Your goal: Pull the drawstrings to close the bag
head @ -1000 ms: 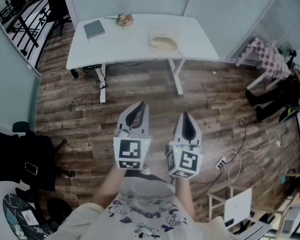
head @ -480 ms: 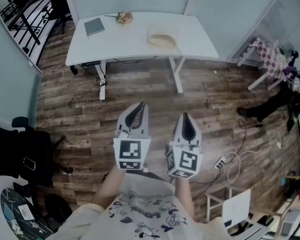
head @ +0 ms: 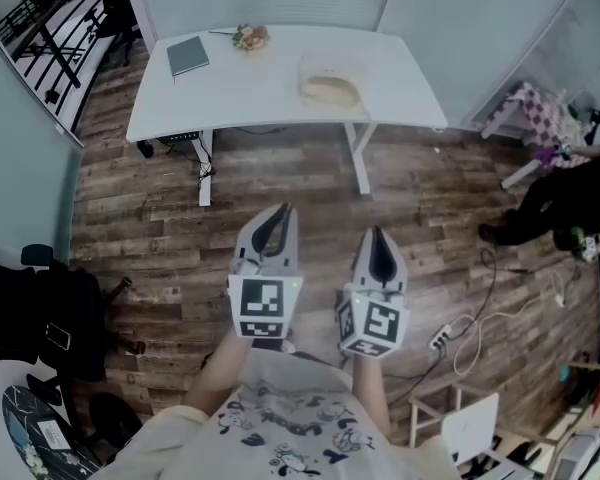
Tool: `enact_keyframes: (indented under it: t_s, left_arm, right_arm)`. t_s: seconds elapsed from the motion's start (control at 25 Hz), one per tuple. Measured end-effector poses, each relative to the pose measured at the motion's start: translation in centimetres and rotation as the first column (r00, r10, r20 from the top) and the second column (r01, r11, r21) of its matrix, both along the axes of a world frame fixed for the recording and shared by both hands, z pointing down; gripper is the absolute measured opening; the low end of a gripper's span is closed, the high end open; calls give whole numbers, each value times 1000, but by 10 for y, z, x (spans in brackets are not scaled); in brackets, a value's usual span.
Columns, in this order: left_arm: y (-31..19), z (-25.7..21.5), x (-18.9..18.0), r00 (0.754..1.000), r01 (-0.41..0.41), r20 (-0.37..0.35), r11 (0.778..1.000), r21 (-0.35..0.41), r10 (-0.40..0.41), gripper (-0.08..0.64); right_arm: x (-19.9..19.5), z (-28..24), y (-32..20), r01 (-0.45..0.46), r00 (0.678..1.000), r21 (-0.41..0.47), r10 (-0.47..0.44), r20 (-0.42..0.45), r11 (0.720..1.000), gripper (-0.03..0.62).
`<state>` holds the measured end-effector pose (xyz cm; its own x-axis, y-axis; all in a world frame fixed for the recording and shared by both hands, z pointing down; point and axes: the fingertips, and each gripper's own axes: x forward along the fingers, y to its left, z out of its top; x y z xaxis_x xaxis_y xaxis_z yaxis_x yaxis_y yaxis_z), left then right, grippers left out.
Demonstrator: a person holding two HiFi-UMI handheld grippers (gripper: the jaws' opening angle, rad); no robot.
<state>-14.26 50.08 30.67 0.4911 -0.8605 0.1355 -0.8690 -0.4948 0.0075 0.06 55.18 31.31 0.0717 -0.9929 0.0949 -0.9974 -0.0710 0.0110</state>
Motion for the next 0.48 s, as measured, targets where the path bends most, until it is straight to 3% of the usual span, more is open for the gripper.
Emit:
enact_keyframes:
  t_s: [0.48]
  left_arm:
    - [-155, -8, 19, 999, -37, -8, 999, 8, 37, 53]
  right_arm:
    - [21, -6, -149, -45, 999, 8, 45, -10, 999, 28]
